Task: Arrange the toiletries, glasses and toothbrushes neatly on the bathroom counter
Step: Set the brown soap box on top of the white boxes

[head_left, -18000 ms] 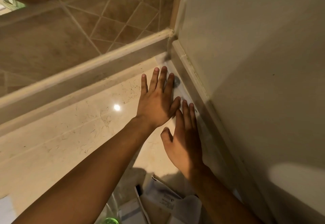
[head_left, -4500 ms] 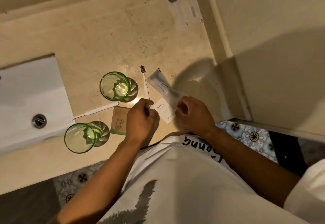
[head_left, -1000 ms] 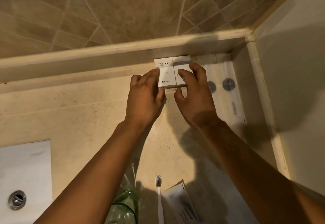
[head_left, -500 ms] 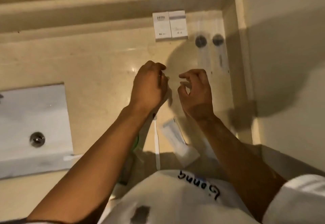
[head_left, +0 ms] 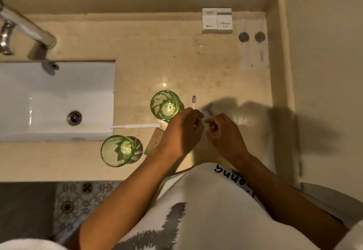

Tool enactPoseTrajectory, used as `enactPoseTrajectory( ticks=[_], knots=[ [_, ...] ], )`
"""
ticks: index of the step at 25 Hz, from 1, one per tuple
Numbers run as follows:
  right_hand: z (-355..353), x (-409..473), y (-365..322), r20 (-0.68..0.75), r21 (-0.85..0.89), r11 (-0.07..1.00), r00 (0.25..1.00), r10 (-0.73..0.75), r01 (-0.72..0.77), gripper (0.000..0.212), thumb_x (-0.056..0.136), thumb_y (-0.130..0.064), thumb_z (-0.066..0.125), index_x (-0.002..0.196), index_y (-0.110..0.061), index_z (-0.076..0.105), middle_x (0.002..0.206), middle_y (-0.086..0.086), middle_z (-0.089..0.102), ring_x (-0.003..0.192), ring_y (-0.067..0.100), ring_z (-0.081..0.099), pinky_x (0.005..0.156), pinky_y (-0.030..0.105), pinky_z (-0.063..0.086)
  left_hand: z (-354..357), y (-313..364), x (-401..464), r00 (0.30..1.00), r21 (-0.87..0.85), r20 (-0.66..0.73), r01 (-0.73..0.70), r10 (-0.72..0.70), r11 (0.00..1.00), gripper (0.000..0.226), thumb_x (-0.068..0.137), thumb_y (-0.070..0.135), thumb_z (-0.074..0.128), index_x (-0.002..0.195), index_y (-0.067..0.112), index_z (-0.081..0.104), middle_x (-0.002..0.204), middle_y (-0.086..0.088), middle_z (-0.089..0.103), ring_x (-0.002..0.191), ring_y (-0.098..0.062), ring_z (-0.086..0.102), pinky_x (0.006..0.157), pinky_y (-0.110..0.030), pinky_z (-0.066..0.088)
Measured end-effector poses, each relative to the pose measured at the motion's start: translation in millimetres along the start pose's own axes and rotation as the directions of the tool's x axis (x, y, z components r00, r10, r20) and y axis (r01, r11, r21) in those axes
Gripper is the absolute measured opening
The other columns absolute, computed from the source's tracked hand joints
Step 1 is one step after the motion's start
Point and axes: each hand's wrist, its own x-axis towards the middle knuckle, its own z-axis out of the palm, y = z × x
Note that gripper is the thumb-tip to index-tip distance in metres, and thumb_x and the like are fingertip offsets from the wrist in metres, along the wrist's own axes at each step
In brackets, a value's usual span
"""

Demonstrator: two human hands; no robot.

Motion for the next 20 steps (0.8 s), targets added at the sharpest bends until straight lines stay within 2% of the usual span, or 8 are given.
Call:
enactPoseTrajectory(
  ticks=[3, 6, 8, 10, 12, 14, 16, 20],
  knots=[
    [19.9, -6.5, -18.4, 0.107, -0.071, 0.987, 0.985, -0.134, 0.142, 0.018, 0.094, -0.021, 0.063, 0.11, -0.017, 0.067, 0.112, 0.002, 0.064, 0.092, 0.017, 0.064, 0.076, 0.022, 0.045, -7.6, -21.0, -40.7, 0.996, 0.101, 0.008, 0.087, -0.088, 0.991, 0.018, 0.094, 0.019, 0.058, 0.094, 0.011, 0.074, 0.089, -0.009, 0.071, 0.077, -0.029, 0.066, 0.069, -0.041, 0.053],
    [38.3, -6.7, -40.0, 0.234, -0.076, 0.955, 0.936, -0.264, 0.288, 0.023, 0.09, -0.017, 0.068, 0.112, -0.012, 0.068, 0.11, 0.006, 0.065, 0.099, 0.022, 0.064, 0.084, 0.026, 0.047, -10.2, -48.2, -78.4, 0.983, 0.183, -0.05, 0.184, -0.178, 0.966, 0.02, 0.096, 0.023, 0.054, 0.095, 0.015, 0.073, 0.093, -0.006, 0.072, 0.081, -0.028, 0.066, 0.068, -0.033, 0.048],
    [48.7, -4.4, -53.6, 0.265, -0.121, 0.927, 0.912, -0.314, 0.354, 0.03, 0.088, -0.014, 0.069, 0.117, -0.006, 0.068, 0.114, 0.014, 0.067, 0.101, 0.028, 0.065, 0.087, 0.031, 0.052, -7.3, -66.7, -107.9, 0.965, 0.188, -0.094, 0.258, -0.244, 0.948, 0.019, 0.098, 0.023, 0.053, 0.102, 0.016, 0.071, 0.095, -0.004, 0.072, 0.082, -0.025, 0.067, 0.067, -0.029, 0.044],
    [57.9, -2.3, -62.9, 0.301, -0.194, 0.873, 0.874, -0.382, 0.448, 0.035, 0.091, -0.016, 0.064, 0.121, 0.002, 0.067, 0.114, 0.023, 0.067, 0.1, 0.036, 0.065, 0.086, 0.043, 0.056, -1.3, -78.1, -132.8, 0.938, 0.166, -0.117, 0.343, -0.327, 0.925, 0.021, 0.099, 0.021, 0.051, 0.111, 0.014, 0.066, 0.097, -0.005, 0.072, 0.082, -0.024, 0.069, 0.069, -0.031, 0.05],
    [66.4, 0.9, -69.0, 0.346, -0.267, 0.817, 0.842, -0.414, 0.511, 0.043, 0.093, -0.023, 0.054, 0.123, 0.006, 0.064, 0.112, 0.025, 0.066, 0.099, 0.038, 0.061, 0.086, 0.043, 0.054, 5.5, -82.9, -148.2, 0.893, 0.074, -0.17, 0.432, -0.416, 0.899, 0.025, 0.095, 0.017, 0.052, 0.119, 0.013, 0.059, 0.092, -0.01, 0.073, 0.078, -0.029, 0.07, 0.064, -0.033, 0.049],
    [73.2, 4.3, -73.9, 0.37, -0.268, 0.869, 0.877, -0.306, 0.417, 0.045, 0.091, -0.025, 0.058, 0.127, 0.0, 0.06, 0.116, 0.021, 0.063, 0.104, 0.036, 0.058, 0.09, 0.041, 0.051, 11.0, -83.9, -152.7, 0.849, -0.028, -0.185, 0.498, -0.494, 0.867, 0.038, 0.091, 0.016, 0.055, 0.129, 0.014, 0.05, 0.095, -0.012, 0.071, 0.083, -0.032, 0.068, 0.067, -0.031, 0.044],
    [79.6, 4.3, -74.9, 0.389, -0.234, 0.92, 0.897, -0.209, 0.316, 0.046, 0.089, -0.023, 0.065, 0.131, -0.005, 0.058, 0.123, 0.018, 0.062, 0.11, 0.032, 0.057, 0.094, 0.041, 0.051, 15.9, -84.2, -151.3, 0.838, -0.101, -0.152, 0.515, -0.525, 0.851, 0.049, 0.09, 0.016, 0.056, 0.138, 0.013, 0.045, 0.111, -0.013, 0.067, 0.099, -0.032, 0.064, 0.081, -0.037, 0.048],
    [79.9, -0.9, -72.2, 0.391, -0.17, 0.972, 0.917, -0.086, 0.164, 0.043, 0.093, -0.026, 0.063, 0.132, -0.008, 0.058, 0.122, 0.015, 0.063, 0.1, 0.02, 0.055, 0.083, 0.027, 0.043, 21.5, -81.9, -148.5, 0.799, -0.204, -0.109, 0.565, -0.592, 0.8, 0.061, 0.09, 0.018, 0.057, 0.147, 0.009, 0.039, 0.136, -0.015, 0.054, 0.121, -0.032, 0.052, 0.099, -0.043, 0.044]
  ],
)
